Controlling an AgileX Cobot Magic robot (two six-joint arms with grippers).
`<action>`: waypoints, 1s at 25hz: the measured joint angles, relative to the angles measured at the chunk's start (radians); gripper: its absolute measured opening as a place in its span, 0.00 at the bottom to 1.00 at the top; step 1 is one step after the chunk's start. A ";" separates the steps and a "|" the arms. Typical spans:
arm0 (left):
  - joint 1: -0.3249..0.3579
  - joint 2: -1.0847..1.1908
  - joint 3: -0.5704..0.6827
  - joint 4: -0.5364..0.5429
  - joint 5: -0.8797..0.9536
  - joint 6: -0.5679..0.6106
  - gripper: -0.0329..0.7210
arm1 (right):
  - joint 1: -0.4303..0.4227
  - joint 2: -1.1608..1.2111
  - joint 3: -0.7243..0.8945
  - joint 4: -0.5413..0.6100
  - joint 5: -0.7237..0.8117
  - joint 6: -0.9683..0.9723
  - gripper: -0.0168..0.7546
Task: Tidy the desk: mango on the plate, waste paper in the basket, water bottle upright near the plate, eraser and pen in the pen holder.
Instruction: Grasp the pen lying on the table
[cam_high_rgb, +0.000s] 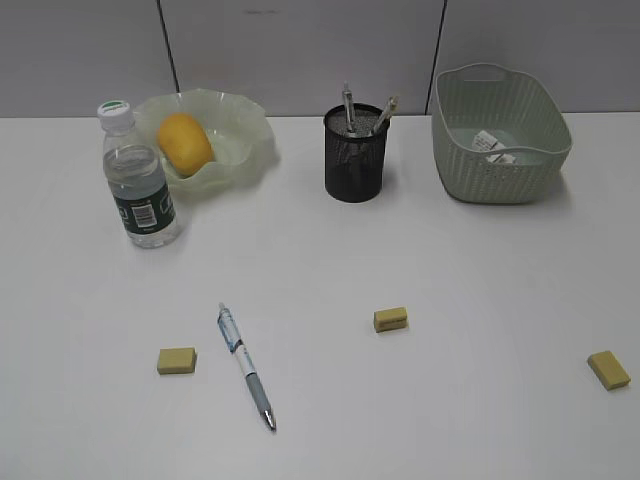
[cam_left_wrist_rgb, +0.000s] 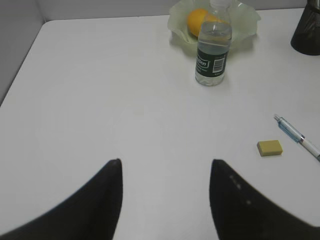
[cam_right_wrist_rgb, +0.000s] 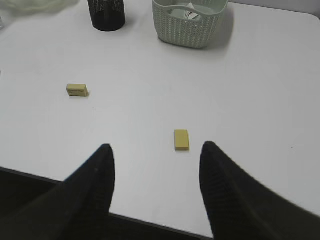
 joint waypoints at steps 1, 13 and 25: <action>0.000 0.000 0.000 0.000 0.000 0.000 0.61 | 0.000 0.000 0.000 0.000 0.000 0.000 0.59; 0.000 0.000 0.000 0.000 -0.001 0.000 0.55 | 0.000 0.060 -0.025 -0.003 -0.013 -0.002 0.59; 0.000 0.000 0.000 -0.001 -0.001 0.000 0.53 | 0.000 0.747 -0.306 0.017 0.068 0.120 0.59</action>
